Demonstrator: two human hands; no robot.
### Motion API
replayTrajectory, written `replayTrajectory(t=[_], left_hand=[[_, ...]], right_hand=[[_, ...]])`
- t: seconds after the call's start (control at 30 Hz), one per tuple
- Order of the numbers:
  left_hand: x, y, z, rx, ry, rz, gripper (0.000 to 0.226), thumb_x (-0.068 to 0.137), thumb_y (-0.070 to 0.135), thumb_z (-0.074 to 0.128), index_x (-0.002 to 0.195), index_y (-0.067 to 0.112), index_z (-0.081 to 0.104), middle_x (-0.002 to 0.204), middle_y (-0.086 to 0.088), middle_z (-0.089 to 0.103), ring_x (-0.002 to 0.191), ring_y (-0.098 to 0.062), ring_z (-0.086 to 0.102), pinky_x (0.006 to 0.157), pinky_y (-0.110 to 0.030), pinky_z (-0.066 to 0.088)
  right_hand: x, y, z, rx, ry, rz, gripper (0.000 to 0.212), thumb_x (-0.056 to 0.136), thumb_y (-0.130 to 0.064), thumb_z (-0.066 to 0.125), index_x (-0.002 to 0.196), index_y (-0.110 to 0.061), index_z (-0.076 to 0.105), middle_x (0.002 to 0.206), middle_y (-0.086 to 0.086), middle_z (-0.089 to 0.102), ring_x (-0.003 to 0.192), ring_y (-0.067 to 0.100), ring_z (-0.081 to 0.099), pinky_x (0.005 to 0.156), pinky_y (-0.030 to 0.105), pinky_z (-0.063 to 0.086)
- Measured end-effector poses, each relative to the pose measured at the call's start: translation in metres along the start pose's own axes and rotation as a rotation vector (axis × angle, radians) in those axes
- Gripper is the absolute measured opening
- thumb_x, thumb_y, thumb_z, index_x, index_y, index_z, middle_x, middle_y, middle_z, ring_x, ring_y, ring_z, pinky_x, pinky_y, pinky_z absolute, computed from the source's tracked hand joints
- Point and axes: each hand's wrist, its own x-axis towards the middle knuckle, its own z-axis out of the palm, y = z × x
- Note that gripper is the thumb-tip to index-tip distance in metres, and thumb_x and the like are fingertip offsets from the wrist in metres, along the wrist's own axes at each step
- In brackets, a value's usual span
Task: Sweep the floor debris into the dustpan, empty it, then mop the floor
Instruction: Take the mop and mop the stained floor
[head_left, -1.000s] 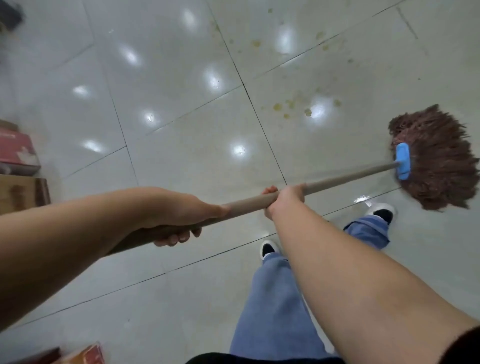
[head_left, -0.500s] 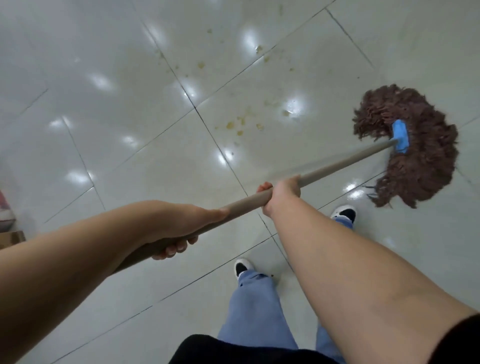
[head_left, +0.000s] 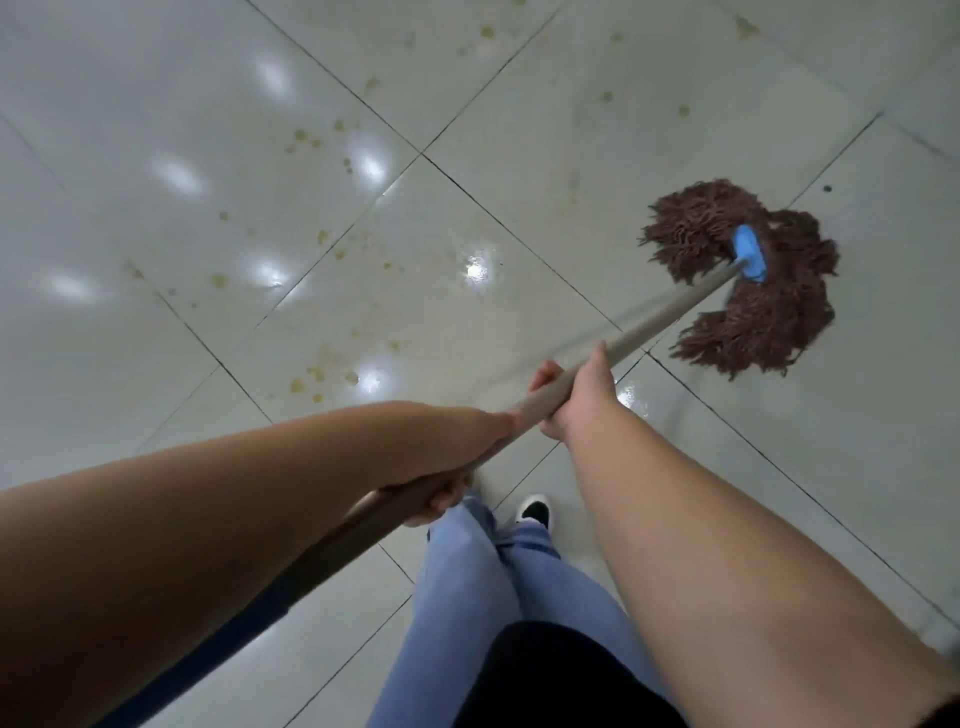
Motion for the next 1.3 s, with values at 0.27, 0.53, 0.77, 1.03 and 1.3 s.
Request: replayTrajectory(t=[0.27,0.53,0.77,1.03,1.3], left_hand=[[-0.004,0.146,0.041,0.098,-0.082,0.040,0.063,0.087,0.070,0.027,0.064,0.012,0.038,0.051,-0.003,0.035,0.035,-0.013,0.033,0.040,-0.015,0.029],[-0.012,0.317,0.043,0.116,-0.174,0.083,0.064,0.088,0.068,0.028,0.060,0.012,0.041,0.032,-0.001,0.039,0.027,-0.013,0.037,0.041,-0.014,0.035],[-0.048,0.440,0.066,0.055,-0.205,0.037,0.063,0.082,0.072,0.036,0.062,0.012,0.040,0.034,-0.001,0.038,0.023,-0.014,0.035,0.037,-0.010,0.037],[-0.055,0.569,0.098,0.072,-0.095,0.125,0.065,0.088,0.067,0.029,0.068,0.007,0.043,0.036,-0.002,0.037,0.021,-0.012,0.034,0.035,-0.008,0.029],[-0.055,0.652,0.134,0.039,-0.106,0.102,0.065,0.085,0.071,0.031,0.065,0.009,0.040,0.032,0.001,0.036,0.022,-0.012,0.033,0.036,-0.008,0.031]], right_hand=[[0.022,-0.153,-0.006,-0.126,0.109,0.014,0.052,0.090,-0.062,0.034,0.068,-0.015,0.035,0.027,-0.002,0.031,0.017,0.011,0.030,0.037,0.011,0.038],[0.037,-0.331,0.014,-0.111,0.174,0.011,0.055,0.088,-0.063,0.040,0.064,-0.014,0.034,0.027,-0.001,0.031,0.018,0.011,0.032,0.034,0.013,0.039],[0.034,-0.459,0.013,-0.073,0.140,0.017,0.056,0.089,-0.065,0.037,0.064,-0.015,0.033,0.027,-0.001,0.031,0.018,0.011,0.031,0.036,0.012,0.040],[0.048,-0.596,0.013,-0.064,0.102,0.015,0.051,0.090,-0.059,0.043,0.071,-0.013,0.034,0.027,0.002,0.035,0.018,0.011,0.033,0.039,0.015,0.044],[0.064,-0.697,-0.008,-0.326,0.160,-0.042,0.047,0.096,-0.050,0.040,0.081,-0.005,0.040,0.086,0.015,0.059,0.032,0.024,0.057,0.031,0.026,0.047]])
